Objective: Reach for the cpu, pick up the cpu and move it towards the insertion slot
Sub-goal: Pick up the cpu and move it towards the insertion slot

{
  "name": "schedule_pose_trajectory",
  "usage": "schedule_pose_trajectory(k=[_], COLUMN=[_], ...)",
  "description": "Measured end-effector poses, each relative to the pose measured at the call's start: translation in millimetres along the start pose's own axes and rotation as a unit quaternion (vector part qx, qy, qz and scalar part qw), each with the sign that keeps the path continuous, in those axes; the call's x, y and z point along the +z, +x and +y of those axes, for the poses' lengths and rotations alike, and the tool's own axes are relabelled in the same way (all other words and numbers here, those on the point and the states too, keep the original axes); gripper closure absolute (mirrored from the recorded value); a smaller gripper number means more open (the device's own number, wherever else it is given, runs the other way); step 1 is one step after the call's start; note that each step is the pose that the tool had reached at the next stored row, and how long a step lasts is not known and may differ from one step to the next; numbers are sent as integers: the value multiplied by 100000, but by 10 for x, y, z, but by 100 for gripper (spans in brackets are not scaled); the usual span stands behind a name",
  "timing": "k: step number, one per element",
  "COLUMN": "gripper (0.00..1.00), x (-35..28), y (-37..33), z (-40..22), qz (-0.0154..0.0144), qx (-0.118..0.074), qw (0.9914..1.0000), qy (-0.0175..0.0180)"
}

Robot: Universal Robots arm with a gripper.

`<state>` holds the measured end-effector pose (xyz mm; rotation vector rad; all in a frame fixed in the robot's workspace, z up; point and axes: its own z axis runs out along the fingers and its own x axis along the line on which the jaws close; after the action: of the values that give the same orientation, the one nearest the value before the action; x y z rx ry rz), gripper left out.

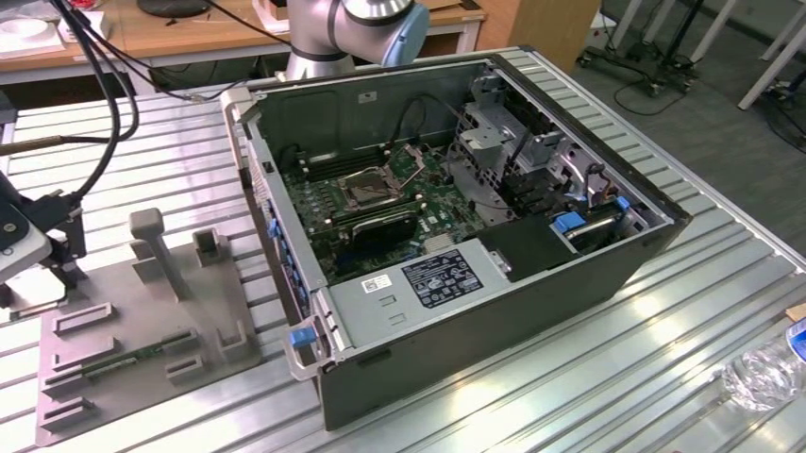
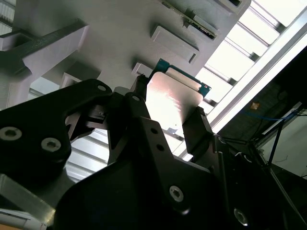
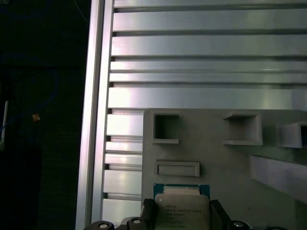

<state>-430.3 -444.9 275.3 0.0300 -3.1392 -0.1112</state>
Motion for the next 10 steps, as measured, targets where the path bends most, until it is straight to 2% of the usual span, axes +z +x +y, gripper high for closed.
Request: schedule_pose_trajectory(k=[10], gripper=[46], x=[-35], y=[0], z=[2], qz=[25], qx=[2], qw=[100000], qy=[14])
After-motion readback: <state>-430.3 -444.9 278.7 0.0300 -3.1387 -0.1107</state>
